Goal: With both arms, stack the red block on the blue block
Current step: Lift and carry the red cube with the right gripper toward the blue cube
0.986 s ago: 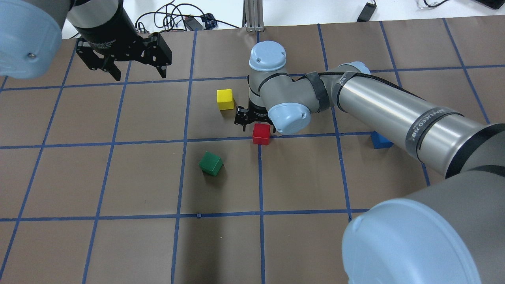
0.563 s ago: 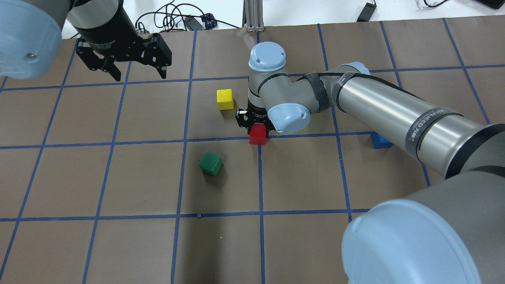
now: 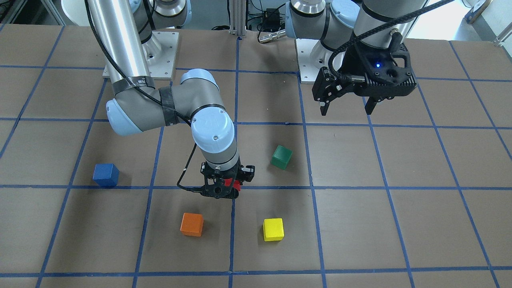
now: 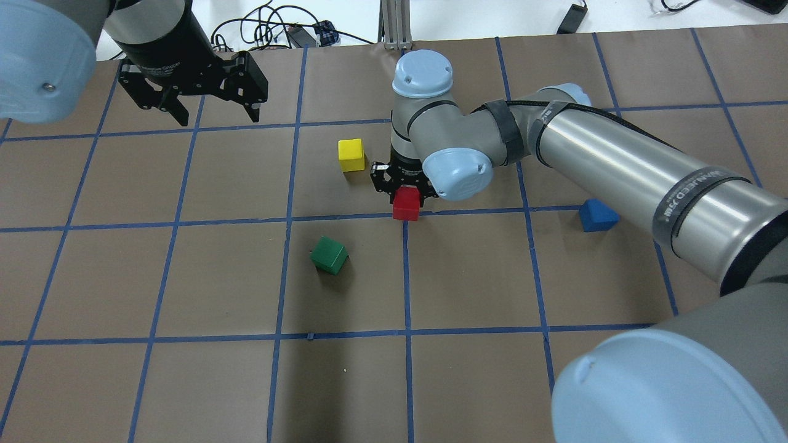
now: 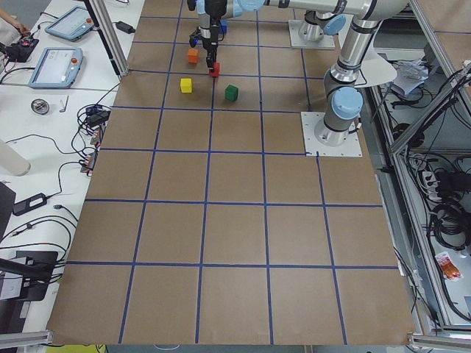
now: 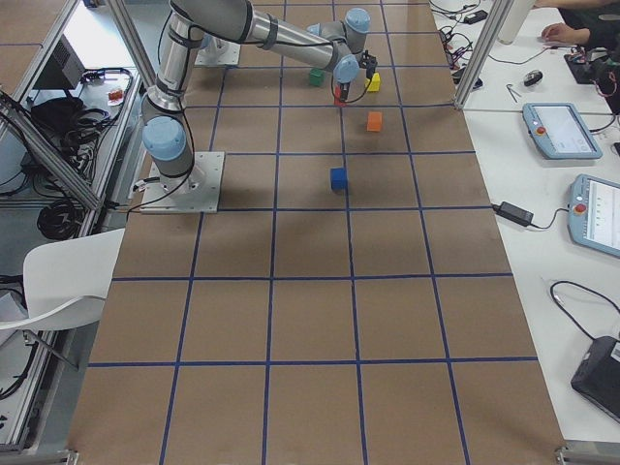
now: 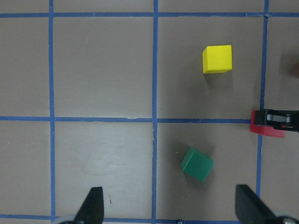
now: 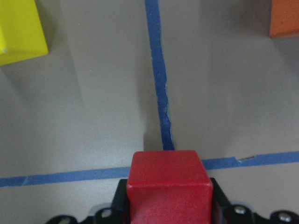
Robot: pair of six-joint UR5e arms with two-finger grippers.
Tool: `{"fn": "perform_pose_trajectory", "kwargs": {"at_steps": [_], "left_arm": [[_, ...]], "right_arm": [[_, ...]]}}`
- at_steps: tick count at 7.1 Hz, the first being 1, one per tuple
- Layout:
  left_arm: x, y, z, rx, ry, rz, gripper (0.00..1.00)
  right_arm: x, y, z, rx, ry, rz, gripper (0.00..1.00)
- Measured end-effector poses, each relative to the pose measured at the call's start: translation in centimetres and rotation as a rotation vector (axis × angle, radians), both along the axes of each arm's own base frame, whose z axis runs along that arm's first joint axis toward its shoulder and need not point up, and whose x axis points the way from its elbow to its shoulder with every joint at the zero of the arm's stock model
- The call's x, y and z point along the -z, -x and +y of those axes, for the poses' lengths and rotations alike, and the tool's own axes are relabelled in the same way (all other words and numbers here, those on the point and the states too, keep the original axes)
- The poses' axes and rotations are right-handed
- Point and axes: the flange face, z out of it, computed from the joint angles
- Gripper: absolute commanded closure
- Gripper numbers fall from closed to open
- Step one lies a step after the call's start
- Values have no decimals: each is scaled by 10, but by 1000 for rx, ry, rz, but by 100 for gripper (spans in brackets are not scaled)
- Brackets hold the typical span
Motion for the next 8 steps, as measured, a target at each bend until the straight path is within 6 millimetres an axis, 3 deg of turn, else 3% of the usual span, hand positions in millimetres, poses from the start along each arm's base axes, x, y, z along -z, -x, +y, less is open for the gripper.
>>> {"fn": "perform_pose_trajectory", "kwargs": {"at_steps": [2,5,7,8], "left_arm": [[0,0,0,0,0,0,0],[1,0,0,0,-2,0,0],[0,0,0,0,-1,0,0],[0,0,0,0,-1,0,0]], "right_arm": [[-46,41,1,-40,-12,6,100],[-112,136,6,-26,-36,55,100],[-130,183,9,-21,-43,82,100],[-124,199,12,-39,-57,100,100]]}}
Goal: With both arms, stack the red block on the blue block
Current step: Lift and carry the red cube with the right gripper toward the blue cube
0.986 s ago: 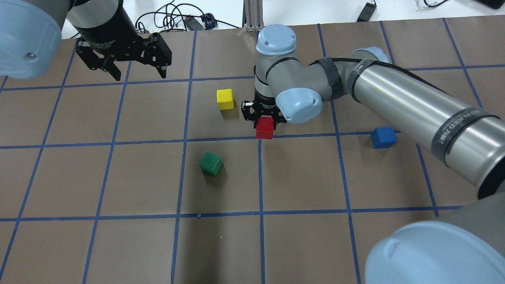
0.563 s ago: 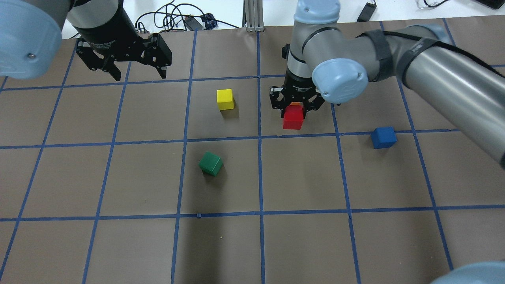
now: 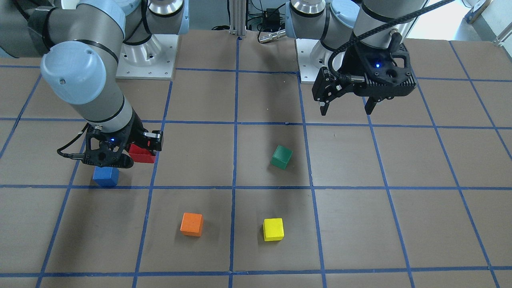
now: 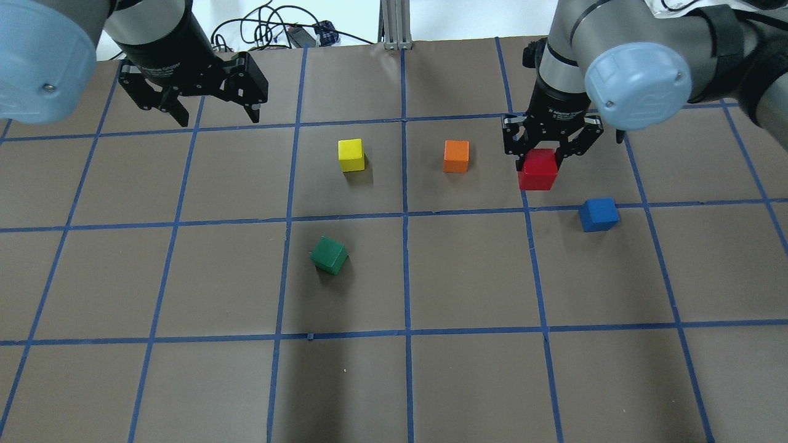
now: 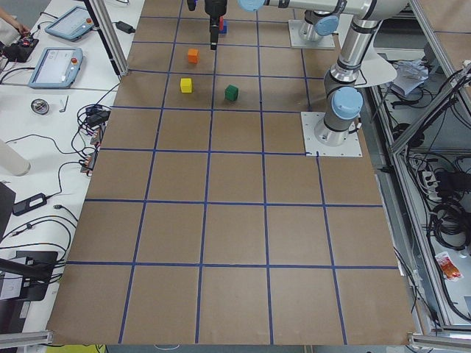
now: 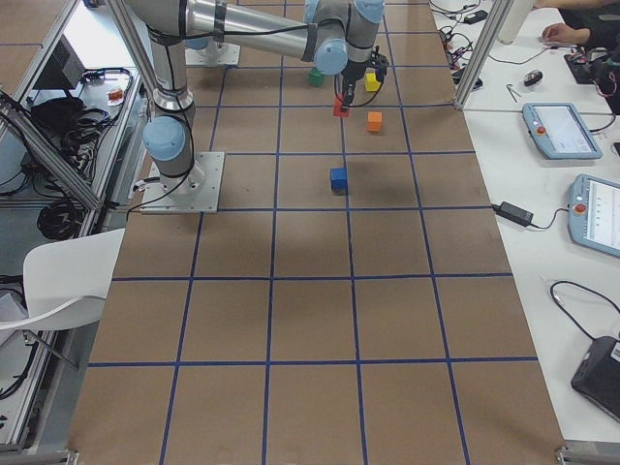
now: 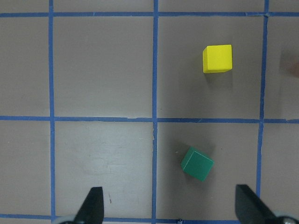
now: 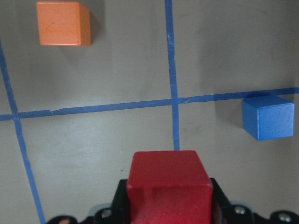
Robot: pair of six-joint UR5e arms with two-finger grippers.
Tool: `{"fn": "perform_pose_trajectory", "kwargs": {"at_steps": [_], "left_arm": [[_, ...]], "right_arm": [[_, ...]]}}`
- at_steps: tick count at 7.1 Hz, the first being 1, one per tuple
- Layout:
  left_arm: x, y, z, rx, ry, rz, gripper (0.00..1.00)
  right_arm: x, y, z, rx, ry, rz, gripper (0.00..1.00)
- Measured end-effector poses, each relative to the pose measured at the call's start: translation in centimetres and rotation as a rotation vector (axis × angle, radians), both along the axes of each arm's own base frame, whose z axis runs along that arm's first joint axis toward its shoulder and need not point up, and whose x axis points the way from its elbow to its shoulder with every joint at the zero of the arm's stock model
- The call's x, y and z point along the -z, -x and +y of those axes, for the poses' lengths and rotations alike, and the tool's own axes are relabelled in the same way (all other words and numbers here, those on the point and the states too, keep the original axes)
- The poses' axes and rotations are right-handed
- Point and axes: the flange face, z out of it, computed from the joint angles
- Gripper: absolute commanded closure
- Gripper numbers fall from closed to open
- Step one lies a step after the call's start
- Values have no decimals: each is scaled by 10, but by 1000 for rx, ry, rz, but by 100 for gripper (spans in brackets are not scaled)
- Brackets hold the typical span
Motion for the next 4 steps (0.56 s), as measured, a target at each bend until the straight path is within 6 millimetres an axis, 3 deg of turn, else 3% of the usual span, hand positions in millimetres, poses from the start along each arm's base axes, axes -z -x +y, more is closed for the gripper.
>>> {"fn": "perform_pose_trajectory", "kwargs": {"at_steps": [4], "left_arm": [[-1,0,0,1,1,0,0]], "right_arm": [[19,99,-2,-75,-12,-12,100]]}}
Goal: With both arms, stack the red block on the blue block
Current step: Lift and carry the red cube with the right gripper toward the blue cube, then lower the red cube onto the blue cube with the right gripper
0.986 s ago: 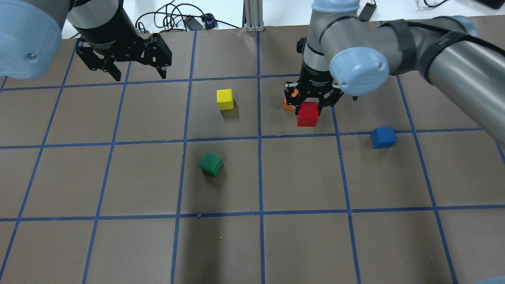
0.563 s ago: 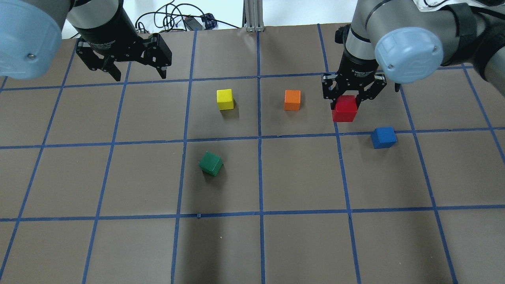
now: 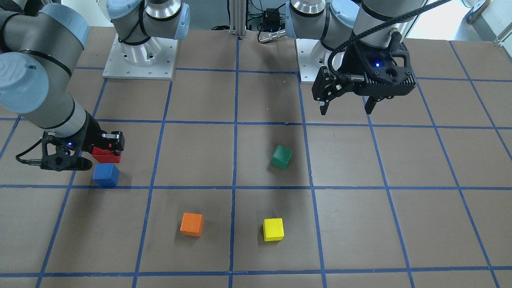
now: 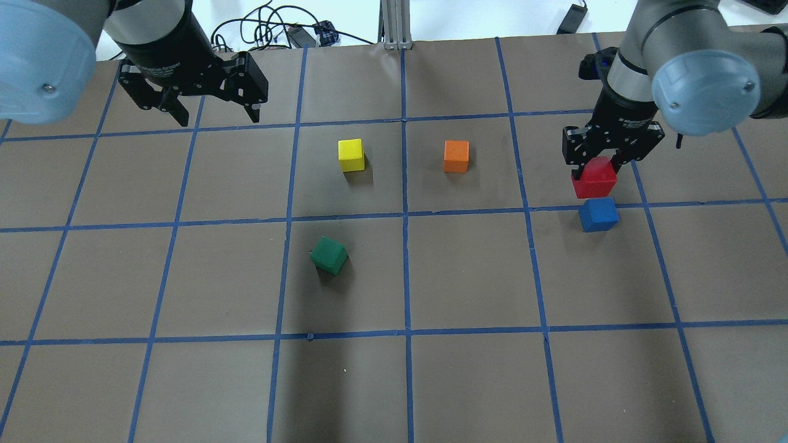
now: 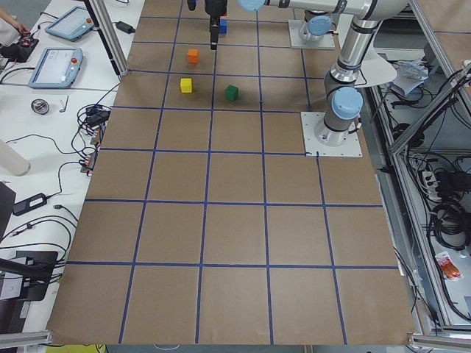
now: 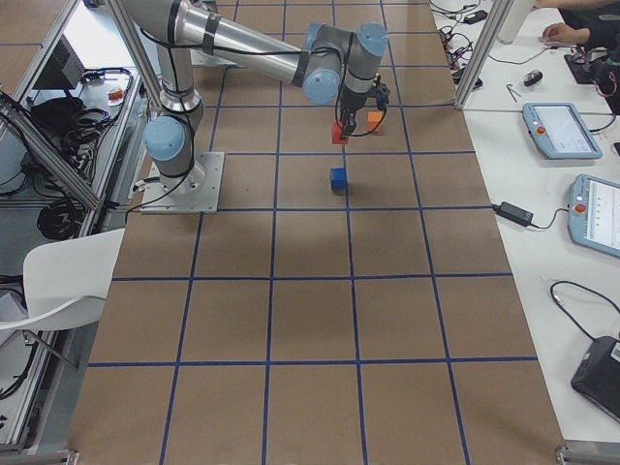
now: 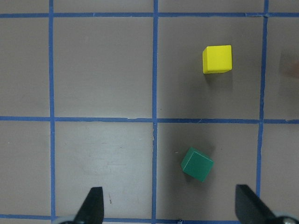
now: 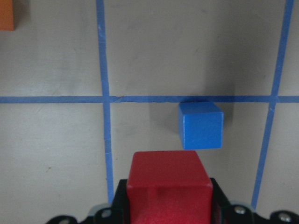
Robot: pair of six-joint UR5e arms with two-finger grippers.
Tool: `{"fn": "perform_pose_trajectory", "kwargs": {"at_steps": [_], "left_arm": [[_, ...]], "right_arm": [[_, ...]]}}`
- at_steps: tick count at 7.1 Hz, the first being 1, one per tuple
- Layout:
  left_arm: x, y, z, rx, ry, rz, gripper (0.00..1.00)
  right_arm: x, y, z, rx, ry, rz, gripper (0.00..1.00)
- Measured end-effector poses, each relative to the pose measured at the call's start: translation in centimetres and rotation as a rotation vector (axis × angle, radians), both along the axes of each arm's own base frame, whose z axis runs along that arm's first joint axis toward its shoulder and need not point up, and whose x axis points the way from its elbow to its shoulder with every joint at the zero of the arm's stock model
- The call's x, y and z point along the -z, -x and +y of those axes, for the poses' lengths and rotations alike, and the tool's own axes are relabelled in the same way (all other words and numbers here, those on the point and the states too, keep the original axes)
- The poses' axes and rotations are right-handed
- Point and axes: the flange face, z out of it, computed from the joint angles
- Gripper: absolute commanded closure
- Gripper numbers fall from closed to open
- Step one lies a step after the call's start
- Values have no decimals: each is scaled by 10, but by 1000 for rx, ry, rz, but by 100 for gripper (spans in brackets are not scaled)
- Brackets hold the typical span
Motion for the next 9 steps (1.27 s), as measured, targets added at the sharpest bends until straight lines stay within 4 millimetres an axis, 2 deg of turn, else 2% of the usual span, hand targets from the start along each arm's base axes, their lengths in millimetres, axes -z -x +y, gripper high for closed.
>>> {"fn": "perform_pose_trajectory", "kwargs": {"at_steps": [2,3,5,9], "left_arm": [[0,0,0,1,1,0,0],[0,0,0,1,0,1,0],[1,1,0,2,-2,2,0],[2,1,0,1,-2,3,0]], "right_arm": [[21,39,4,-48,31,-9,100],[35,49,8,-68,54,-12,100],[55,54,16,-82,103,-7,100],[69,53,17,-83,94,-15,100]]}}
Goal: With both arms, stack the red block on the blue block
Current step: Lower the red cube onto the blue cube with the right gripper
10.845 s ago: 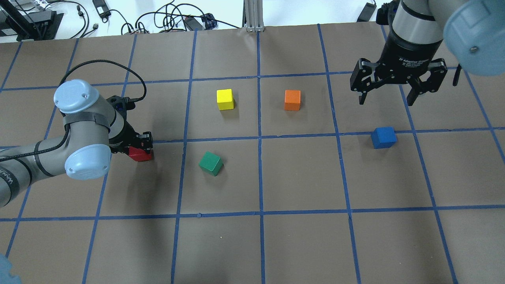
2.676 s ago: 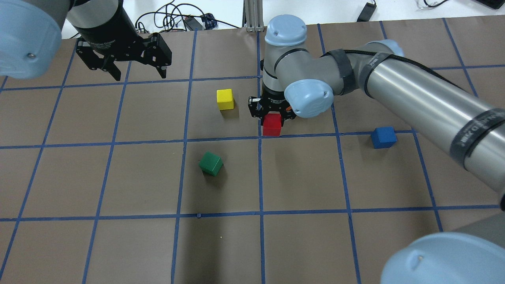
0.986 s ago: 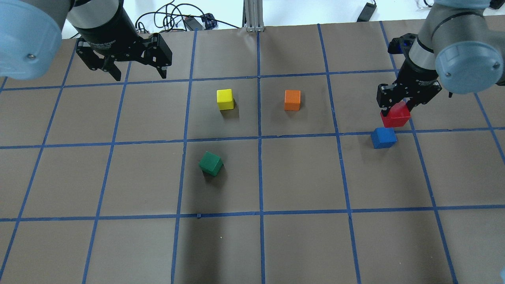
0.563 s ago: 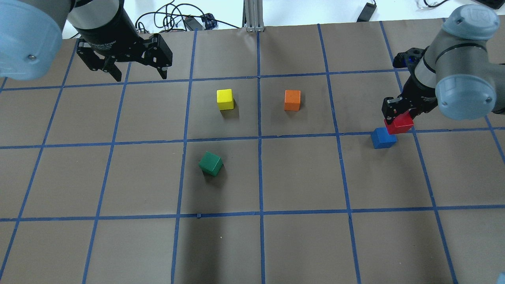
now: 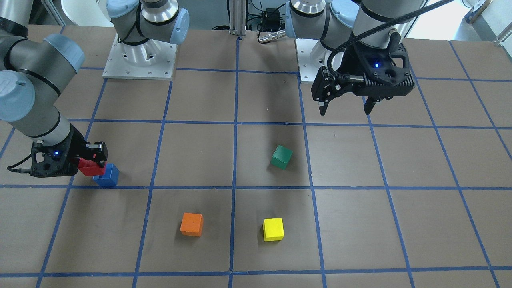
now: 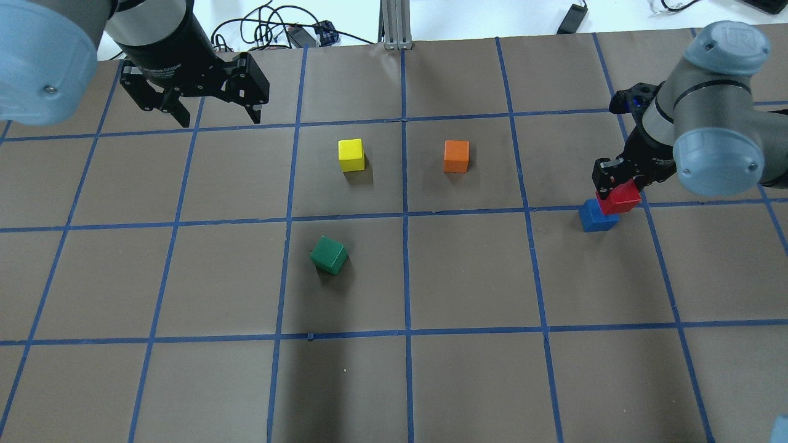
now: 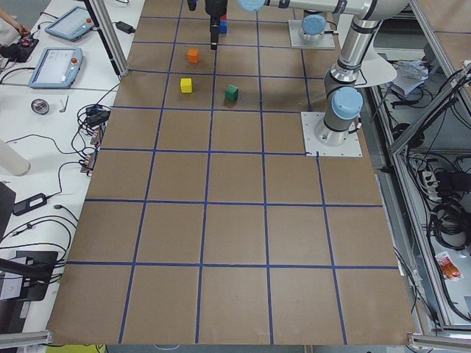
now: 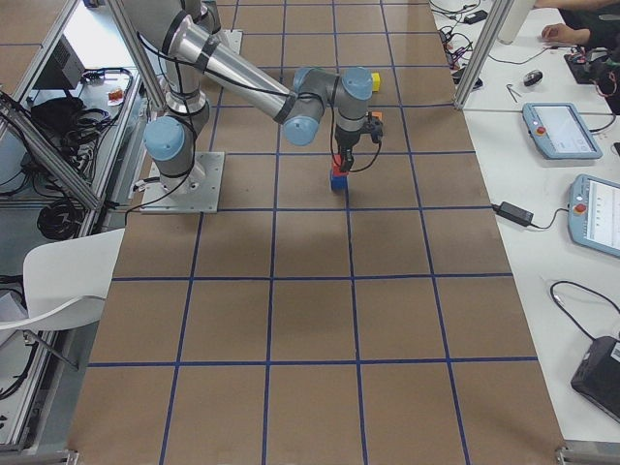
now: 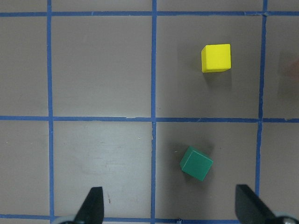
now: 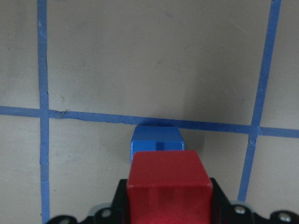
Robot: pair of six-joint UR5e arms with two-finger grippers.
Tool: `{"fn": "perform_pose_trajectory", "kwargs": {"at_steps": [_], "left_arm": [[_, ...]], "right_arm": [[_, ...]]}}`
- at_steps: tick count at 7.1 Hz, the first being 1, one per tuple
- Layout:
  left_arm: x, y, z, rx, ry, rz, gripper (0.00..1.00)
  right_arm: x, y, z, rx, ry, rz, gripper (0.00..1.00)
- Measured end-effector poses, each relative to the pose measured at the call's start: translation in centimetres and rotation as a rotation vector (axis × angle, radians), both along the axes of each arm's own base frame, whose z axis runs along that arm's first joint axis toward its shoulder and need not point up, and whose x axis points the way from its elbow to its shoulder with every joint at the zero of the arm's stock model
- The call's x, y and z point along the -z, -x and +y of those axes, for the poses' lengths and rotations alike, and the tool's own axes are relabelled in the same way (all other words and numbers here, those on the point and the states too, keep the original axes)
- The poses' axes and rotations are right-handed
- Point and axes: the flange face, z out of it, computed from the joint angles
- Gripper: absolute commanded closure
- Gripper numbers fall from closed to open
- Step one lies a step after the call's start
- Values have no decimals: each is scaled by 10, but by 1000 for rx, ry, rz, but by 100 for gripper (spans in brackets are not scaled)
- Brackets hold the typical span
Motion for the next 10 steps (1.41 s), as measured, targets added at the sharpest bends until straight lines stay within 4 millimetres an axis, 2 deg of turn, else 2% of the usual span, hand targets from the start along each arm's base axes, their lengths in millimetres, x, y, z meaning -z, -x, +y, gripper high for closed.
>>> {"fn": "perform_pose_trajectory", "kwargs": {"at_steps": [3,9,10], "left_arm": [[0,0,-1,0,0,0,0],[0,0,0,0,1,0,0],[0,0,0,0,1,0,0]], "right_arm": [[13,-1,1,-5,-22,-14,100],[17,-2,1,-8,-25,-20,100],[19,-2,1,-9,-31,-21,94]]}}
